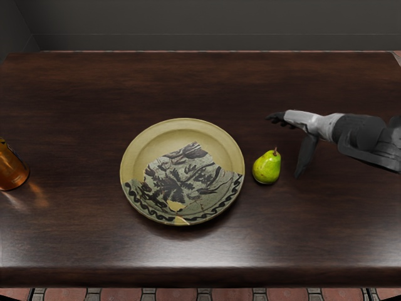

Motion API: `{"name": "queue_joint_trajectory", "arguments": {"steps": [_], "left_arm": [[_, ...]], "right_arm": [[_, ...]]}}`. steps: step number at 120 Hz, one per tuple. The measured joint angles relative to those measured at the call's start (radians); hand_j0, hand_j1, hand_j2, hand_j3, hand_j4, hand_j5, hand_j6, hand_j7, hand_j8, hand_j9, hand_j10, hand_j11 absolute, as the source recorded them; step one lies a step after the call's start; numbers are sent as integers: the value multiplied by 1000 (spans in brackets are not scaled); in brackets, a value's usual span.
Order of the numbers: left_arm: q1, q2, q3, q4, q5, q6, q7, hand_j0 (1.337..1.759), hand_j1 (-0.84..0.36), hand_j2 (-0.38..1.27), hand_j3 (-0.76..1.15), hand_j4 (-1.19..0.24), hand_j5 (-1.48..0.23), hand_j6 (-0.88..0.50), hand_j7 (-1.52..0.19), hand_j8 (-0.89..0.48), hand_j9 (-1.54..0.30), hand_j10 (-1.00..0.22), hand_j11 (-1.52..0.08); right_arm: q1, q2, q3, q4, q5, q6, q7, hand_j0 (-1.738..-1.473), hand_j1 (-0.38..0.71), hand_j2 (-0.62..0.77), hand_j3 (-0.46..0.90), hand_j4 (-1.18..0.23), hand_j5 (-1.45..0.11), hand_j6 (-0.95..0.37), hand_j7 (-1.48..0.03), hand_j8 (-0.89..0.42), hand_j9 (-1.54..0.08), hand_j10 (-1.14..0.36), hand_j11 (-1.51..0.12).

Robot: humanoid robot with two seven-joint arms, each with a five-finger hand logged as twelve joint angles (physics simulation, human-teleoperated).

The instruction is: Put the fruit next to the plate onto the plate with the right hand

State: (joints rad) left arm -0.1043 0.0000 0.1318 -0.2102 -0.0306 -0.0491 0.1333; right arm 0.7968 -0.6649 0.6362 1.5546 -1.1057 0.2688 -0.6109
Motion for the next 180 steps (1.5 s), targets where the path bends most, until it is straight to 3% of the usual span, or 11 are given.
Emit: {"name": "queue_joint_trajectory", "arguments": {"steps": [27, 89, 141, 160, 180], "left_arm": [[0, 0, 0, 0, 0, 0, 0, 1658, 346, 0, 0, -3, -3, -3, -3, -3, -3, -2, -3], [0, 0, 0, 0, 0, 0, 0, 1658, 346, 0, 0, -3, -3, -3, -3, -2, -3, -2, -3], [0, 0, 0, 0, 0, 0, 0, 1658, 346, 0, 0, -2, -3, -3, -3, -2, -3, -2, -3], [0, 0, 0, 0, 0, 0, 0, 1658, 346, 0, 0, -3, -3, -3, -3, -2, -3, -2, -3], [0, 0, 0, 0, 0, 0, 0, 1658, 346, 0, 0, -3, -3, -3, -3, -2, -3, -2, -3]], "right_arm": [[-26, 42, -12, 3, -21, -56, 0, -1658, -161, -30, 0, -161, -206, -162, -205, -161, -205, -160, -205], [-141, 91, -14, 46, -111, -193, 0, -1658, -109, -38, 0, -204, -262, -206, -262, -205, -262, -204, -262], [-194, 96, -8, 76, -138, -241, 0, -1658, 72, -66, 0, -361, -461, -363, -461, -362, -461, -361, -461], [-197, 98, -3, 76, -137, -244, 0, -1658, 125, 31, 0, -432, -553, -432, -554, -430, -554, -431, -554], [-197, 99, -1, 76, -136, -243, 0, -1656, 160, 109, 0, -504, -652, -459, -651, -387, -655, -502, -655]]}}
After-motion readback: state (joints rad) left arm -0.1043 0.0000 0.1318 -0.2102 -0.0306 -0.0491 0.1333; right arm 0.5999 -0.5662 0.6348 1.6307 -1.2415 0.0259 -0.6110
